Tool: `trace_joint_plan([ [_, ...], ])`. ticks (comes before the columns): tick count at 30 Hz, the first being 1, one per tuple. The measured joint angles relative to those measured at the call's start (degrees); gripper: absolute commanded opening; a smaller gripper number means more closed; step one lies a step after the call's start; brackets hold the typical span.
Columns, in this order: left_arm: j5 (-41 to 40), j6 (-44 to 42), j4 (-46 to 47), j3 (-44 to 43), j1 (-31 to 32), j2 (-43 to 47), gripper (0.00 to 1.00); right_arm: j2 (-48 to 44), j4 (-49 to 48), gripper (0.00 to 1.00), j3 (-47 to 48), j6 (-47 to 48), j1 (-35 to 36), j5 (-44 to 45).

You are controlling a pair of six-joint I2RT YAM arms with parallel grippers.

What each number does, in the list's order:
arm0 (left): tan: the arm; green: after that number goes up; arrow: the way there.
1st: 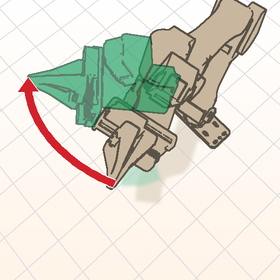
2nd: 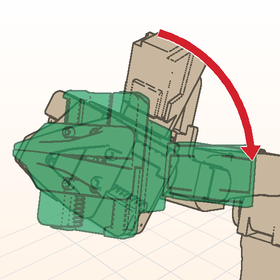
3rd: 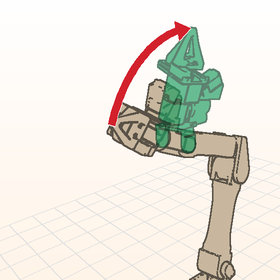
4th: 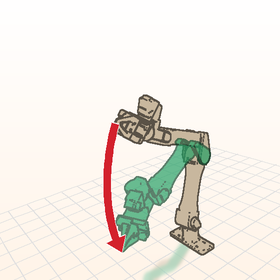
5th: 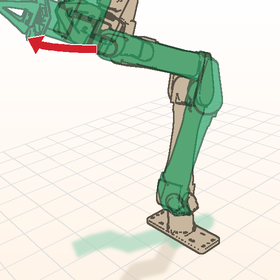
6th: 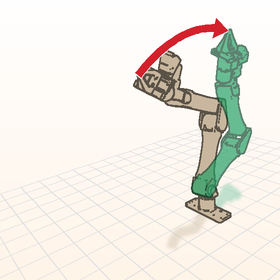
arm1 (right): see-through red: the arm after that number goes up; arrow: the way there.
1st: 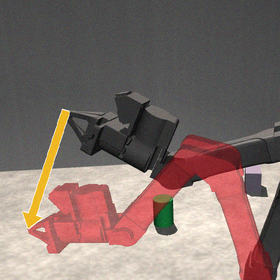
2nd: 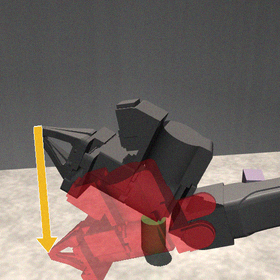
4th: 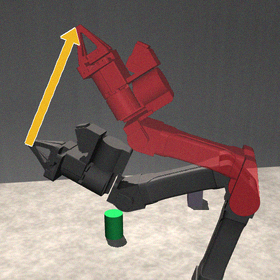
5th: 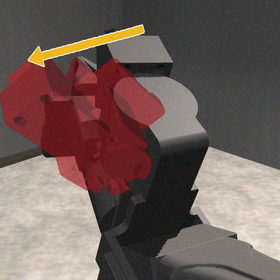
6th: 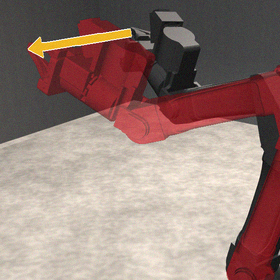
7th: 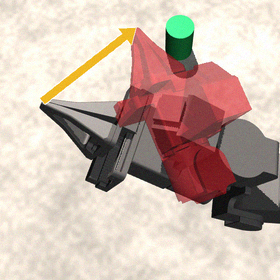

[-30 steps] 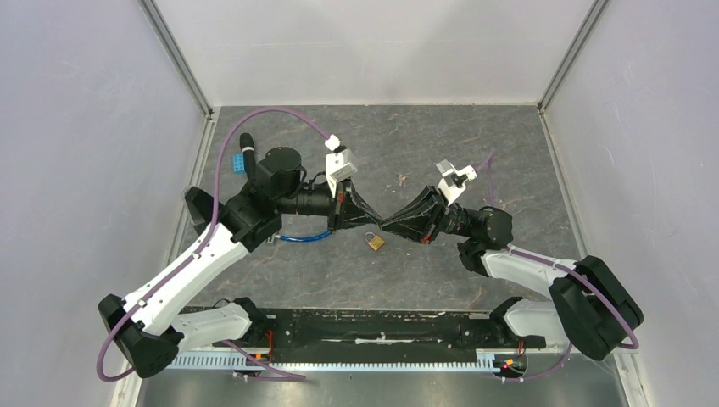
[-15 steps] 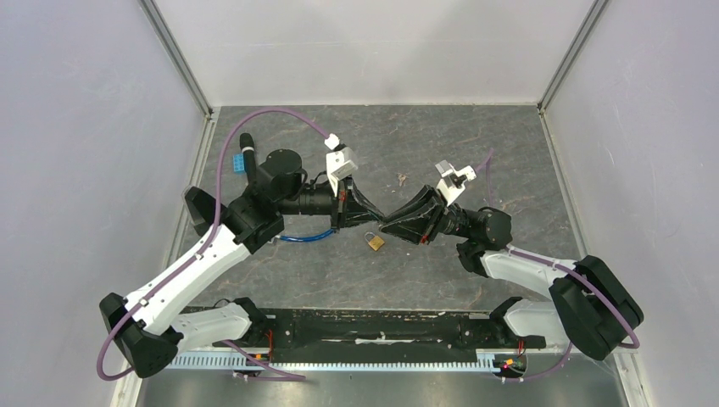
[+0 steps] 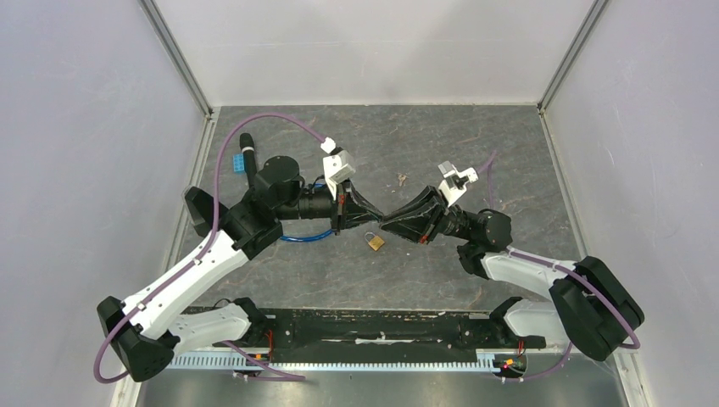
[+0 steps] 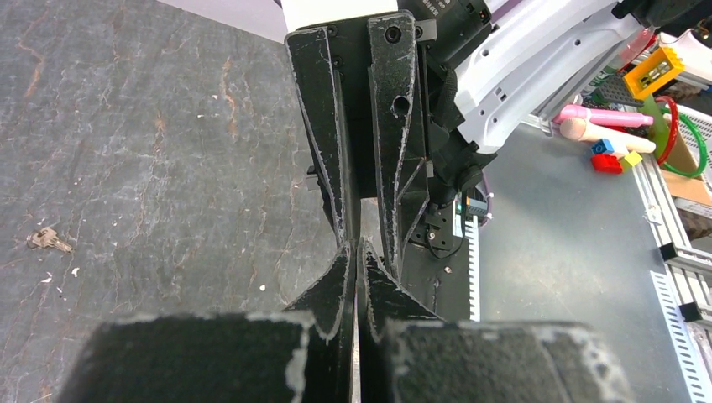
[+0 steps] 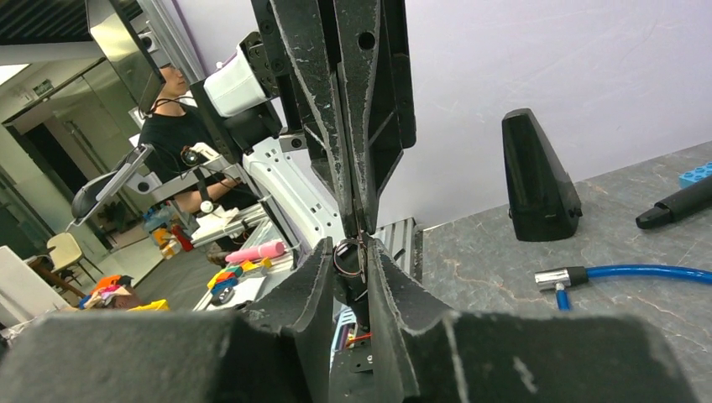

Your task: Unlock with the key

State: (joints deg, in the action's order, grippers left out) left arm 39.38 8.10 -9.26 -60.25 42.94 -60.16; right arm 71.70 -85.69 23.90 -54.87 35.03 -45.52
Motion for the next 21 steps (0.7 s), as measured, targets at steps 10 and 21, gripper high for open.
trace_joint_plan([
  [10,-1.8,1.9,1.7,0.7,0.3,0.6,0.02,-1.4,0.0,0.31,-0.4,2.8,0.0,0.5],
  [21,-3.8,3.4,4.9,2.1,0.2,1.5,0.02,-1.5,0.0,0.48,-0.6,2.9,0.0,-0.7],
])
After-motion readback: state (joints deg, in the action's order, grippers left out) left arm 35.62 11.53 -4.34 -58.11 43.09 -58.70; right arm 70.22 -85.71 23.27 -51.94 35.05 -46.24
